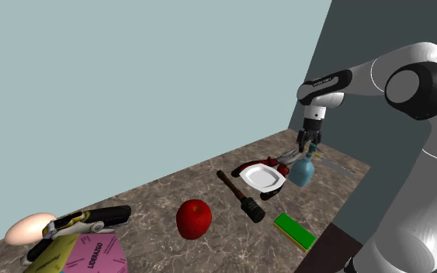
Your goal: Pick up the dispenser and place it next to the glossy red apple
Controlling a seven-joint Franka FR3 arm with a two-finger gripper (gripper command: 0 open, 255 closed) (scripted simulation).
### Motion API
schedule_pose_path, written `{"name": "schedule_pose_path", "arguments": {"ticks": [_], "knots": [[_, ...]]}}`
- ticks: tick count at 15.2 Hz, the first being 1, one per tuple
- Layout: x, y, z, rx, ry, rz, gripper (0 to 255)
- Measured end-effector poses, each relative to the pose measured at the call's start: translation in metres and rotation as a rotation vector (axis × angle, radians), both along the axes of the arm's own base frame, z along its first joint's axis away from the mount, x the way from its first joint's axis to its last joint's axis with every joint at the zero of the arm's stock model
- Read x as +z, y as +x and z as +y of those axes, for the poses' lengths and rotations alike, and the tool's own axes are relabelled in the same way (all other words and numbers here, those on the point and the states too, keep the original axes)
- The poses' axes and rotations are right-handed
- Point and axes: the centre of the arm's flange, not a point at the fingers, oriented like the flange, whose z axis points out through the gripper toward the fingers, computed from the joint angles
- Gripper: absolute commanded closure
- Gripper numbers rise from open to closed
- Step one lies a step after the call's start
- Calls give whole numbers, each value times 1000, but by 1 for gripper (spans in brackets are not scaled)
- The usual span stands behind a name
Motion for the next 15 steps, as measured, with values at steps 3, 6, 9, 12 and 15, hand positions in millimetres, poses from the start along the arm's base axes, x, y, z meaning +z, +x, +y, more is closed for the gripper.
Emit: {"name": "schedule_pose_path", "arguments": {"ticks": [3,6,9,12,15], "knots": [[-11,-4,2,0,0,0,0],[-12,-4,2,0,0,0,0],[-13,-4,2,0,0,0,255],[-12,-4,2,0,0,0,255],[-12,-4,2,0,0,0,255]]}}
